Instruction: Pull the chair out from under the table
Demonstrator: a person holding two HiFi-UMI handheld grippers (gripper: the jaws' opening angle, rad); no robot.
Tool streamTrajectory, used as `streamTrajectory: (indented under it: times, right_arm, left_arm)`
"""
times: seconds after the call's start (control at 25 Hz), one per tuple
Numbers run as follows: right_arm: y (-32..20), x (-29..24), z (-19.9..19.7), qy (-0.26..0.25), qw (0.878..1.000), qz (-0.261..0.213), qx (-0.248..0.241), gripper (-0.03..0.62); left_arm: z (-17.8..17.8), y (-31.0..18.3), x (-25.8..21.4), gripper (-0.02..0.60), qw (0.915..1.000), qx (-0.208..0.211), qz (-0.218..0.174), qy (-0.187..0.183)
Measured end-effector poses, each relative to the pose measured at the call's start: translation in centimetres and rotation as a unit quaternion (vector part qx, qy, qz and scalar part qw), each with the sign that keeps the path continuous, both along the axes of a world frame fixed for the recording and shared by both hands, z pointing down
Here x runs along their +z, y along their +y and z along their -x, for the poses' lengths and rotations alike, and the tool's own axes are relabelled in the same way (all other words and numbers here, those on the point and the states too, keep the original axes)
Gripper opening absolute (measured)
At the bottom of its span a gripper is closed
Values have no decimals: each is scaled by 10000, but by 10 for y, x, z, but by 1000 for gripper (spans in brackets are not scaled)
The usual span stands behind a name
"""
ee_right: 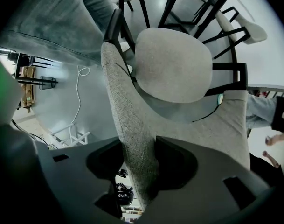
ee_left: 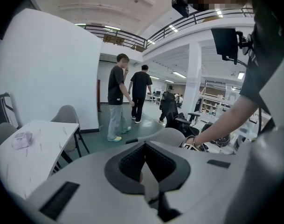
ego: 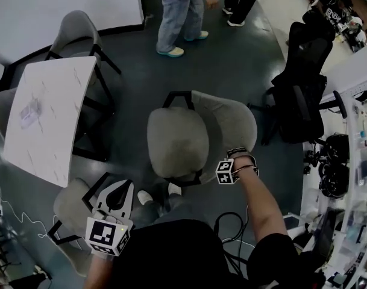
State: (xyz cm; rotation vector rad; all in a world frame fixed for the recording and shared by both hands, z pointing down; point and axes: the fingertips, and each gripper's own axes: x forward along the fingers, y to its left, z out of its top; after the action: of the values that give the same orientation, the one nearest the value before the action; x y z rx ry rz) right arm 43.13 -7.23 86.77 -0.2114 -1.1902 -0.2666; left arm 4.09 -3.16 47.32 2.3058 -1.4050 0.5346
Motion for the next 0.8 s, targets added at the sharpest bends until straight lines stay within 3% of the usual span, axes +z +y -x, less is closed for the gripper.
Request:
streamTrajectory:
  times: [0.4, 0.8]
  right_arm:
    - [8, -1, -32, 33, 9999, -3, 168, 195]
    - [9, 1, -30, 126, 9999, -40, 109, 195]
  left_arm:
    - [-21, -6, -2, 6, 9997, 247, 10, -43]
    - [-12, -4, 1, 6, 9998, 212, 18, -7]
